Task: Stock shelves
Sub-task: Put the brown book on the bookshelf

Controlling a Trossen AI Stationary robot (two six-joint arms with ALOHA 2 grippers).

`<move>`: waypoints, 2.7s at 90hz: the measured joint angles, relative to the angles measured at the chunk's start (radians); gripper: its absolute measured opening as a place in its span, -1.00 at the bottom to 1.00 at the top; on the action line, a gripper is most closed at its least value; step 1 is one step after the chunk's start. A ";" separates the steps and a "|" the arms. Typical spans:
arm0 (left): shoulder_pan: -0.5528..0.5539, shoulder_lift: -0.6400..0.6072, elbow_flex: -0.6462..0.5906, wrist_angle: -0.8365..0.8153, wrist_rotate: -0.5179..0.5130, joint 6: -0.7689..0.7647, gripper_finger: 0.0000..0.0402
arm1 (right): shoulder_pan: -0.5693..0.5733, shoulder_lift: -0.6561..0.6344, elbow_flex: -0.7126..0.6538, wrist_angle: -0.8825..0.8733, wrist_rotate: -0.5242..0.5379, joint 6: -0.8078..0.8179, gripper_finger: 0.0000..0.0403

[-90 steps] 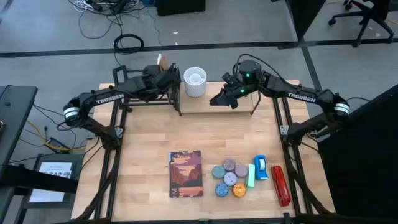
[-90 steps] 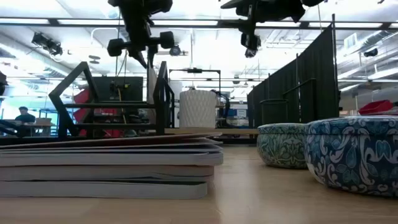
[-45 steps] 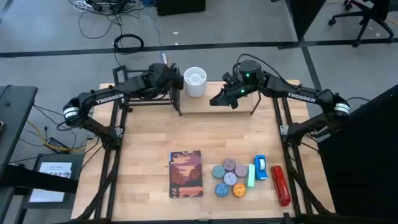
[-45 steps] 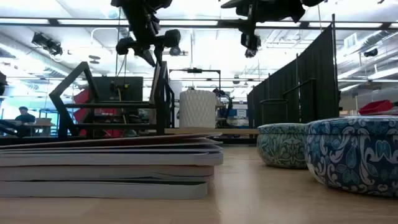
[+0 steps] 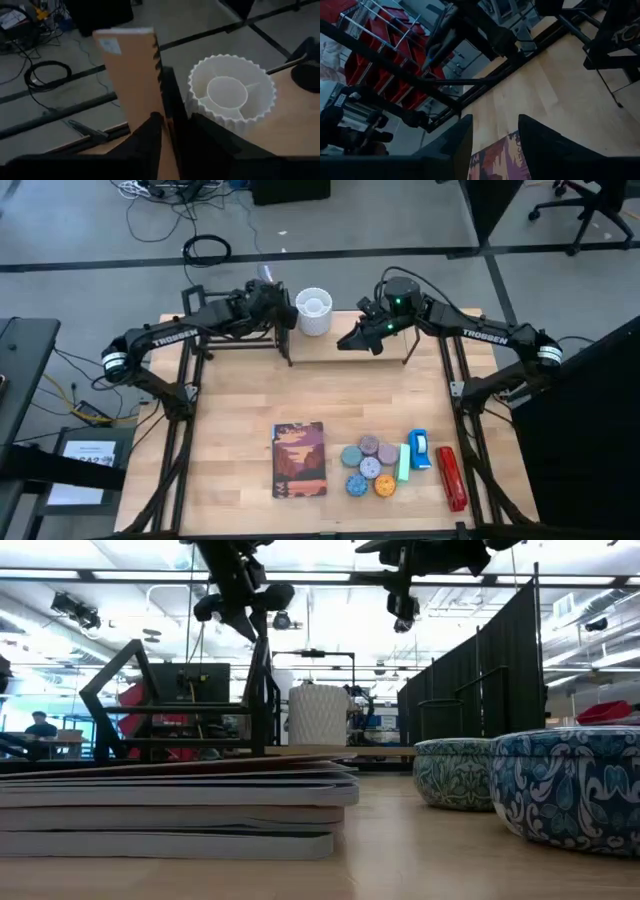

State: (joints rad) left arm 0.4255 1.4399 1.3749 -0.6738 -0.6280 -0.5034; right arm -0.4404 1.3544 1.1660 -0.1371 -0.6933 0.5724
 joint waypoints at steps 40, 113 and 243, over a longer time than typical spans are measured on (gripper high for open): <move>0.000 -0.003 0.045 -0.012 0.029 0.006 -0.44 | 0.000 0.000 0.000 0.000 0.000 -0.007 -0.35; 0.000 -0.007 0.191 -0.075 0.039 0.058 -0.44 | 0.000 0.000 0.000 0.000 0.000 -0.026 -0.35; -0.769 -0.010 -0.542 0.130 0.590 -1.347 0.38 | 0.239 0.016 -0.010 -0.376 0.148 -0.384 -0.35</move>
State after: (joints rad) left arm -0.3437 1.4295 0.8333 -0.5439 -0.0384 -1.8505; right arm -0.2014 1.3707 1.1563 -0.5129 -0.5455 0.1886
